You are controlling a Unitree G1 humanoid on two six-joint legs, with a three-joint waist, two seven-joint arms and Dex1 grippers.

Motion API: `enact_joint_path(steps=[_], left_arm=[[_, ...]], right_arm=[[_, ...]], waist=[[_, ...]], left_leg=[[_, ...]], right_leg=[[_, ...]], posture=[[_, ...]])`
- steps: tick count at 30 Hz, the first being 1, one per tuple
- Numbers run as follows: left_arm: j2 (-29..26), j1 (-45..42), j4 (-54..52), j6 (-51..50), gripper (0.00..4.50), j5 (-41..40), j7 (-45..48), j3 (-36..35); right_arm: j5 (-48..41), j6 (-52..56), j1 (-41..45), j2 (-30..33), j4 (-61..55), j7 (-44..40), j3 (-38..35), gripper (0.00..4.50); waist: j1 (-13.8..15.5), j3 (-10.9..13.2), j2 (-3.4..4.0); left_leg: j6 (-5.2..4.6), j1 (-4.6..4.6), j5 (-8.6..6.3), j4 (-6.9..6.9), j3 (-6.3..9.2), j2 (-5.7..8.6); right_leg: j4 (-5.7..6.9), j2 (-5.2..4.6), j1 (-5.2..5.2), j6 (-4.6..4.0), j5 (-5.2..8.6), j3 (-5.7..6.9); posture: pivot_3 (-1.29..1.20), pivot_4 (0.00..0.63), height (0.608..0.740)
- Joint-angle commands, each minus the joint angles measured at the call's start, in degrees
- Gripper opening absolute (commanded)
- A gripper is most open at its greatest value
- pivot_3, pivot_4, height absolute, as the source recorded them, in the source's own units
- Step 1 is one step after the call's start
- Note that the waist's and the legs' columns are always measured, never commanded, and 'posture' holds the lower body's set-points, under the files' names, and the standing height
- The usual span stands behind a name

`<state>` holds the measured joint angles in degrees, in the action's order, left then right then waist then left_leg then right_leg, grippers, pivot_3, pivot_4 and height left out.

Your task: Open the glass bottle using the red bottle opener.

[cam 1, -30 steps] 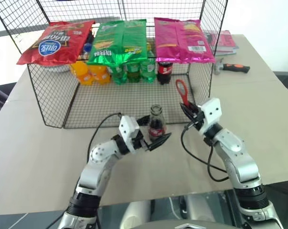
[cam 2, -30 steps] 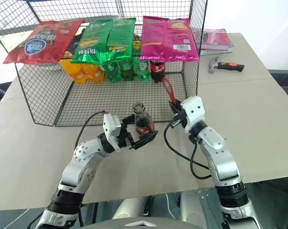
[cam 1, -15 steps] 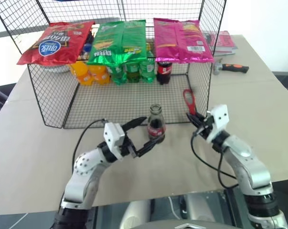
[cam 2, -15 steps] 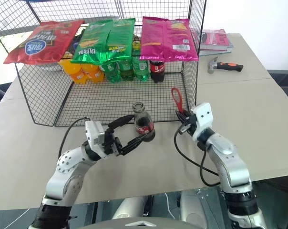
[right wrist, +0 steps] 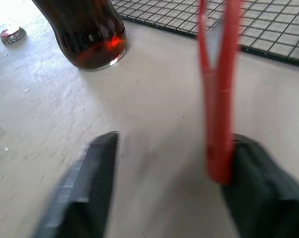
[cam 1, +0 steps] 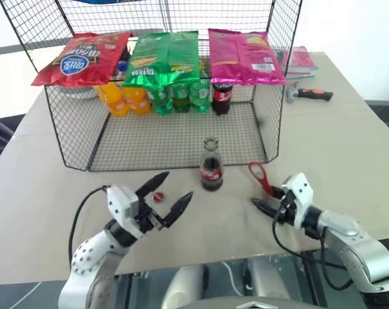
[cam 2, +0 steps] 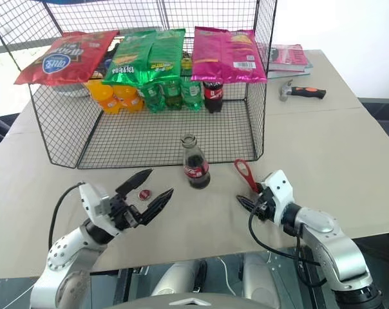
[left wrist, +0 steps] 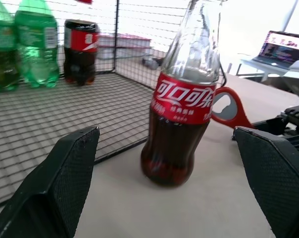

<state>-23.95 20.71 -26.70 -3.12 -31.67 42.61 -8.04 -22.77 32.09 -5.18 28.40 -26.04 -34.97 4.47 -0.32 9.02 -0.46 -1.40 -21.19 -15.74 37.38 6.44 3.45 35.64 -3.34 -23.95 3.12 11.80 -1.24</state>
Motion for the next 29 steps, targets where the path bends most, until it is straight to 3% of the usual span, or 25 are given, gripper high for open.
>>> enact_joint_path(steps=[1, 5, 12, 21, 24, 29], left_arm=[[-2.2, 2.2, -2.1, -0.3, 4.50, -0.9, 1.1, -2.8], [-3.7, 4.0, -1.1, 1.0, 4.50, 0.7, 2.0, -4.4], [-3.8, 9.2, -3.2, 1.2, 4.50, 3.0, -0.1, -7.0], [-3.9, 19.0, -3.8, 3.2, 4.50, 7.1, -0.1, -10.1], [-3.8, 19.2, -2.3, 4.3, 4.50, 9.0, -0.3, -9.8], [-3.8, 16.0, 0.6, 4.7, 4.50, 11.6, -1.1, -8.6]], right_arm=[[1.5, -3.4, -1.5, 2.6, -2.0, -1.9, -1.0, 4.45], [7.8, -11.6, -1.9, 5.7, -0.6, -2.4, -0.4, 4.45], [9.6, -21.2, -6.1, 7.3, 0.6, -3.9, -5.4, 4.45], [2.3, -31.1, -11.4, 10.6, 9.2, -15.4, -15.3, 4.45], [-1.1, -31.0, -12.2, 12.9, 12.7, -21.4, -17.2, 4.45], [-4.4, -30.1, -10.5, 13.4, 15.1, -23.9, -19.4, 4.45]], waist=[[0.0, 0.0, 0.01], [0.2, 0.0, -0.07], [0.2, 0.1, -0.13], [0.4, 0.2, -0.39], [0.4, 0.3, -0.43], [0.8, 0.3, -0.42]], left_leg=[[-0.02, 0.05, -0.01, -0.01, -0.01, 0.00], [-0.05, 0.15, -0.03, 0.00, -0.04, 0.03], [-0.05, 0.21, -0.04, -0.01, -0.07, -0.02], [-0.15, 0.30, -0.10, 0.00, -0.21, -0.05], [-0.15, 0.35, -0.10, 0.00, -0.25, -0.06], [-0.15, 0.36, -0.10, -0.01, -0.26, -0.10]], right_leg=[[-0.01, 0.00, 0.05, 0.01, 0.01, 0.00], [-0.05, -0.05, 0.19, 0.00, 0.05, 0.00], [-0.05, -0.05, 0.21, 0.01, 0.05, -0.04], [-0.11, -0.28, 0.31, 0.00, 0.11, -0.12], [-0.11, -0.27, 0.36, 0.00, 0.11, -0.15], [-0.11, -0.23, 0.35, 0.00, 0.11, -0.15]], posture=[[0.00, 0.150, 0.740], [0.00, 0.150, 0.740], [0.00, 0.150, 0.740], [0.00, 0.150, 0.740], [0.00, 0.150, 0.740], [0.00, 0.150, 0.740]])
